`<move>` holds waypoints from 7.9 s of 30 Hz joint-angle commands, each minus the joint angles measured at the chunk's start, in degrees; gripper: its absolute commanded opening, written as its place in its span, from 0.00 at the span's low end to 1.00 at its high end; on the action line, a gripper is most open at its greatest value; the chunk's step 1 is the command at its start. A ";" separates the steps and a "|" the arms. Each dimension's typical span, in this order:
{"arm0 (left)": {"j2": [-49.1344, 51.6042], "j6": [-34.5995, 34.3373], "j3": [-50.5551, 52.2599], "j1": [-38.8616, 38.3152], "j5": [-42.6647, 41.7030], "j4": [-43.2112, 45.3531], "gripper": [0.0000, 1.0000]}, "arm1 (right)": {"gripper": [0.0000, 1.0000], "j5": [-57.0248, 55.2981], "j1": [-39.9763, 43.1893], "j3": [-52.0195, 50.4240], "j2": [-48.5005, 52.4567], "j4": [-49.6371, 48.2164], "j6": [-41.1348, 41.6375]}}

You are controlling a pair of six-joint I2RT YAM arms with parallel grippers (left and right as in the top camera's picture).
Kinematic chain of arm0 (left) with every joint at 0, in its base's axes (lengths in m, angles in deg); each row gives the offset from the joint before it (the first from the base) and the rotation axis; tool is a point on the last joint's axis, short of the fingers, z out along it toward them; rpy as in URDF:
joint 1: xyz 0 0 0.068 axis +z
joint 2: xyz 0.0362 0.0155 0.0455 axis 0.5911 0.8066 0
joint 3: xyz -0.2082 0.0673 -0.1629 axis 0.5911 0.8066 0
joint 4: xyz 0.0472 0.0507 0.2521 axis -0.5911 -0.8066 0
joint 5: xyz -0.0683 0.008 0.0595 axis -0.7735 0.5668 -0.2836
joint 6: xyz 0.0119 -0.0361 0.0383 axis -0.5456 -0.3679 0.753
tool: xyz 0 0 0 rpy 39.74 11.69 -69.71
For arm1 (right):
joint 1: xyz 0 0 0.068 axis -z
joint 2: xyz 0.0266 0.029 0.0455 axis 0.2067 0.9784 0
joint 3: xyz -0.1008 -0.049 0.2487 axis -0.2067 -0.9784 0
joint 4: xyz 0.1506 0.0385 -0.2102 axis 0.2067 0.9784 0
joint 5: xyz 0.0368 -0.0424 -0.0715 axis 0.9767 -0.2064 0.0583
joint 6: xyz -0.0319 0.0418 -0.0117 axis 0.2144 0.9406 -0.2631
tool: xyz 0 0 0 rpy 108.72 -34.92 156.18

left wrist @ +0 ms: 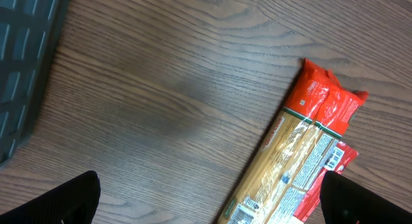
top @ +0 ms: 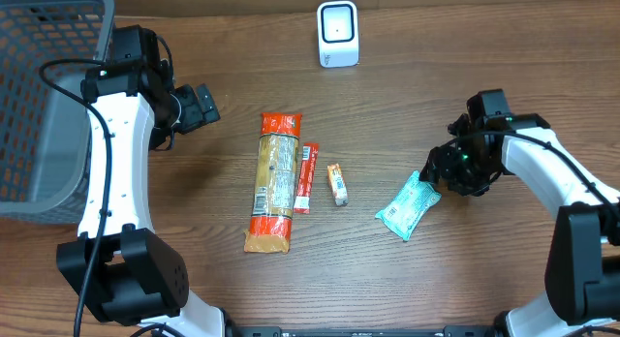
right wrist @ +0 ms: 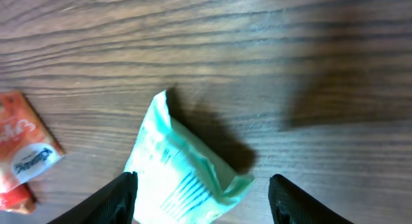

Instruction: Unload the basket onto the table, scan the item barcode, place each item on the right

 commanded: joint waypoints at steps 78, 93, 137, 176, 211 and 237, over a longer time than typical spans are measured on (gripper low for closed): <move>0.13 0.90 -0.98 -0.37 0.20 -0.13 1.00 | 0.56 -1.25 1.18 -12.00 -1.60 -6.08 3.65; 0.13 0.90 -0.98 -0.37 0.20 -0.11 1.00 | 0.39 -1.27 1.18 -12.00 -1.60 -7.76 4.85; 0.13 0.92 -0.98 -0.37 0.20 -0.11 1.00 | 0.04 21.77 0.70 -4.48 -14.19 -7.76 -2.91; 0.13 0.92 -0.98 -0.37 0.20 -0.11 1.00 | 0.03 -17.40 -18.34 40.30 -12.24 -0.33 -22.99; 0.13 0.90 -0.98 -0.37 0.20 -0.13 1.00 | 0.04 -51.21 -26.80 39.60 25.11 -61.51 -60.57; 0.13 0.90 -0.98 -0.37 0.20 -0.13 1.00 | 0.04 -48.59 -26.67 39.60 35.74 -85.02 -75.54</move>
